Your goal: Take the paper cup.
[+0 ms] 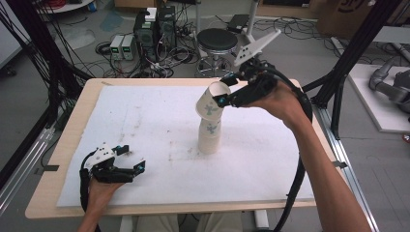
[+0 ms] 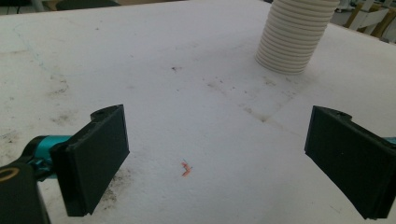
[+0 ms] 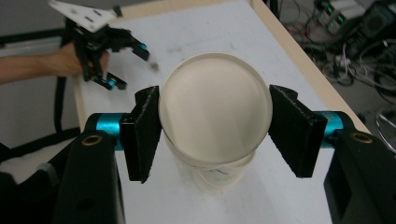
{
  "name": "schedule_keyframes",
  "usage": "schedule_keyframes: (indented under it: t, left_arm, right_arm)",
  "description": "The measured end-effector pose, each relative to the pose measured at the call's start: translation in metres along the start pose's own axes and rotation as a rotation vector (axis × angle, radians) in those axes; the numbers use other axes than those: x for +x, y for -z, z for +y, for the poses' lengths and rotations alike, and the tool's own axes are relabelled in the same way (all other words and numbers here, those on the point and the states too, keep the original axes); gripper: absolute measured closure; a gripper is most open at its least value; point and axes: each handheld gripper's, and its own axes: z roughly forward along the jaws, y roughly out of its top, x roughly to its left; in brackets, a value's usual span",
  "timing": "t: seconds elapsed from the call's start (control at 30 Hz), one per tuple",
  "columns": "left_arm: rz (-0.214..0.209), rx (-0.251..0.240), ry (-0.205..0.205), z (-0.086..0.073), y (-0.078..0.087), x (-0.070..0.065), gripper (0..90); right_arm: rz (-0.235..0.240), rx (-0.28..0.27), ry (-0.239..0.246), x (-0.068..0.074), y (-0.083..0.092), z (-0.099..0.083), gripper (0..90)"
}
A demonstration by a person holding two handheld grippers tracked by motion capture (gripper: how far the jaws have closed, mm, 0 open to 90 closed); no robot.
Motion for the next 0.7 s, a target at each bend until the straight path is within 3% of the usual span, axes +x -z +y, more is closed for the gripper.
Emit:
schedule_keyframes:
  t: [0.2,0.33,0.6,0.7]
  left_arm:
    - [-0.004,0.003,0.004,0.000,0.000,0.000,6.3]
    - [-0.006,0.003,0.004,0.000,0.000,0.000,6.2]
    - [-0.008,0.000,0.012,0.000,0.000,0.001,6.2]
    - [-0.009,0.004,0.012,0.000,0.000,0.001,6.2]
  right_arm:
    - [0.026,-0.120,0.014,0.021,-0.003,-0.030,38.3]
    - [0.067,-0.199,-0.004,0.031,-0.012,-0.050,38.3]
    - [0.121,-0.268,-0.004,0.050,-0.045,-0.085,38.3]
    - [0.143,-0.317,-0.021,0.055,-0.057,-0.100,38.3]
